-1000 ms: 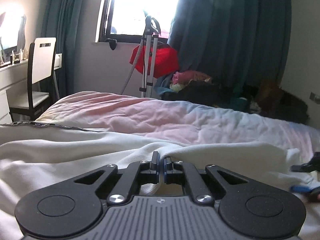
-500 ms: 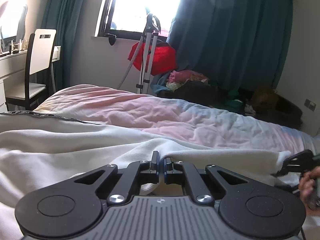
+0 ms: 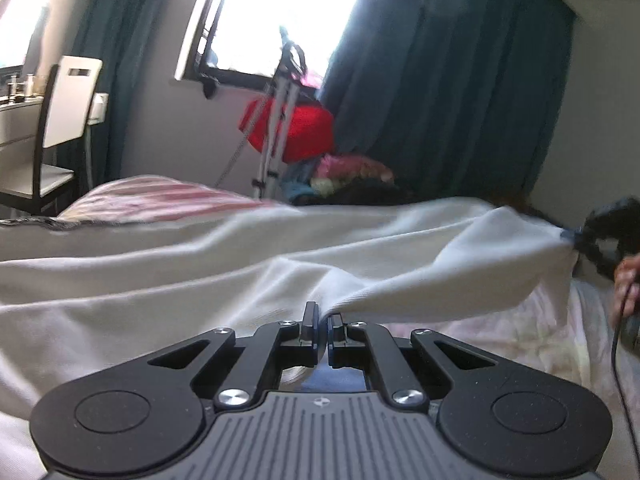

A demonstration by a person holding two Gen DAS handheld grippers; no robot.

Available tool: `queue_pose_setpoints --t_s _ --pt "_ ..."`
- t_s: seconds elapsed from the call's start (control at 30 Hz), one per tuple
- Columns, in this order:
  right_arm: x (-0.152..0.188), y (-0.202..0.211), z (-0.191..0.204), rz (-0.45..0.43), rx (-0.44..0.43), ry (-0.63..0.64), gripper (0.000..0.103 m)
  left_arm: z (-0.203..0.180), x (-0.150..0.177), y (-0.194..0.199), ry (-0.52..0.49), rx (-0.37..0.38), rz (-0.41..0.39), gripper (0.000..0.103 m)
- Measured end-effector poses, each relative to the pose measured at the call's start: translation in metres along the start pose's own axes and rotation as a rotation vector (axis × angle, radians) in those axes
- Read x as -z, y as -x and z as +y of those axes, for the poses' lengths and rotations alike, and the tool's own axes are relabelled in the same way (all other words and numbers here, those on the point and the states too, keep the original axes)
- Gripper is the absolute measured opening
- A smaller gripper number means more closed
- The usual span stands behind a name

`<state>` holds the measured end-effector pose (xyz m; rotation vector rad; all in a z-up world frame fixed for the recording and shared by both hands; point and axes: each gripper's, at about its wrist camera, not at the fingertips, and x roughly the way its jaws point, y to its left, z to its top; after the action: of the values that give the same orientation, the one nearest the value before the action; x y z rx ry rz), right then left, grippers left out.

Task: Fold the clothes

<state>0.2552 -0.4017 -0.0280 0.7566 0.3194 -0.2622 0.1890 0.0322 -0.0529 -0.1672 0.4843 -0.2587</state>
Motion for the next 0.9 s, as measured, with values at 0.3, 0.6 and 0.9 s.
queue_pose_setpoints --t_s 0.3,0.6,0.9 --pt "0.057 0.006 -0.135 0.21 0.135 -0.236 0.031 -0.017 0.04 -0.033 -0.081 -0.107 0.238 0.005" --pt "0.025 -0.004 -0.143 0.089 0.139 -0.209 0.071 -0.019 0.042 -0.035 -0.046 -0.136 0.232 0.005" --pt "-0.024 -0.038 -0.107 0.093 0.262 0.006 0.007 -0.013 0.038 -0.036 0.002 -0.106 0.201 0.005"
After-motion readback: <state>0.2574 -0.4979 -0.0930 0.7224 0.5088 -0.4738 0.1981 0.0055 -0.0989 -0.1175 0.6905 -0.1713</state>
